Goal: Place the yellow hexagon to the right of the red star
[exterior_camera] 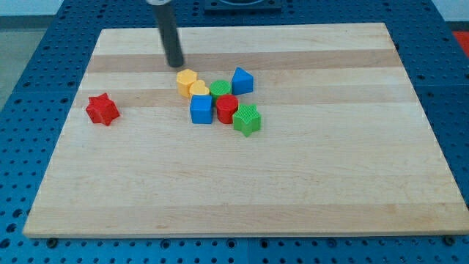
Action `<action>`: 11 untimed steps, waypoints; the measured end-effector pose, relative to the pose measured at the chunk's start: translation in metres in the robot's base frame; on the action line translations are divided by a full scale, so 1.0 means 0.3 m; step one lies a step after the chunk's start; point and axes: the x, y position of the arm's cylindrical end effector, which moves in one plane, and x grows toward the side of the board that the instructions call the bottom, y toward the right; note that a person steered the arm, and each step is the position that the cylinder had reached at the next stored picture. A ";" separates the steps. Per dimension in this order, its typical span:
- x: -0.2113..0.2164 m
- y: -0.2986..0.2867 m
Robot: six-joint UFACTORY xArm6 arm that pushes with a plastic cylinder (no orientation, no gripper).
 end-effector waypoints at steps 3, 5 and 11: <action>0.096 0.218; 0.140 0.125; 0.376 -0.057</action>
